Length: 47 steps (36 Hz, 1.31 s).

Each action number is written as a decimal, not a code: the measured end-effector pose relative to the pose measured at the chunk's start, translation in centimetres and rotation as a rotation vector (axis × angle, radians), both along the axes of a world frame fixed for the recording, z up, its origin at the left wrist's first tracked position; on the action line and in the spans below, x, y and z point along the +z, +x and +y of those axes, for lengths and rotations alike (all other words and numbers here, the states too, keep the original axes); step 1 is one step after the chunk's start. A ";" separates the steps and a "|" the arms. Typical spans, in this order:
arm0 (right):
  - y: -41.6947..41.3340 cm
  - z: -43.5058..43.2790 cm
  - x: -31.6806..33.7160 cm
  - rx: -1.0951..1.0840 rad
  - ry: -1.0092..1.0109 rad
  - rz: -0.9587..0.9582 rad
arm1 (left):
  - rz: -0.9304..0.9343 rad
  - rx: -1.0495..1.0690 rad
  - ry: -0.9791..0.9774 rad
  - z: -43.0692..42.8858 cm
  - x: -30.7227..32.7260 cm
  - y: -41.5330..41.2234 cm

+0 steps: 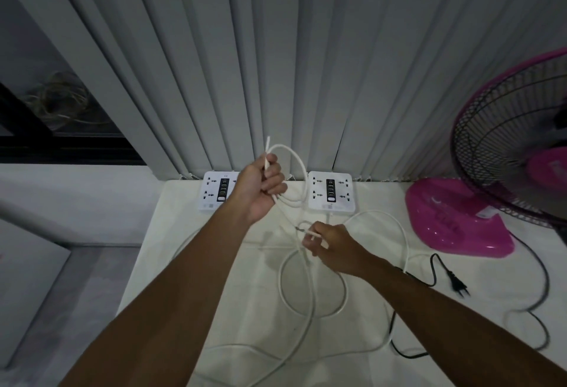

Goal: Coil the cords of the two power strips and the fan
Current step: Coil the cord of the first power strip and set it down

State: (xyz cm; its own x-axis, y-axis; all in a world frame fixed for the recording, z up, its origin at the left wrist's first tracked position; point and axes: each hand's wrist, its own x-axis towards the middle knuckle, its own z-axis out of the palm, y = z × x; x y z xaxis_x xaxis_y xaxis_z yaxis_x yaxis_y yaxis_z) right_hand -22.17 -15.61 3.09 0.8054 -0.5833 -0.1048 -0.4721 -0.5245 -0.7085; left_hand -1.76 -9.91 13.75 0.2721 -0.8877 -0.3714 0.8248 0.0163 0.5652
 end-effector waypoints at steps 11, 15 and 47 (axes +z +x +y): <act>-4.4 -5.6 -1.7 0.192 -0.021 0.344 | -0.074 -0.070 -0.035 1.3 1.3 4.3; -4.7 -6.9 -0.2 0.231 0.054 0.270 | -0.101 -0.089 -0.012 1.8 0.8 4.7; 5.3 -2.5 7.4 -0.224 0.402 -0.318 | -0.491 -0.160 0.300 -0.1 -3.6 -0.6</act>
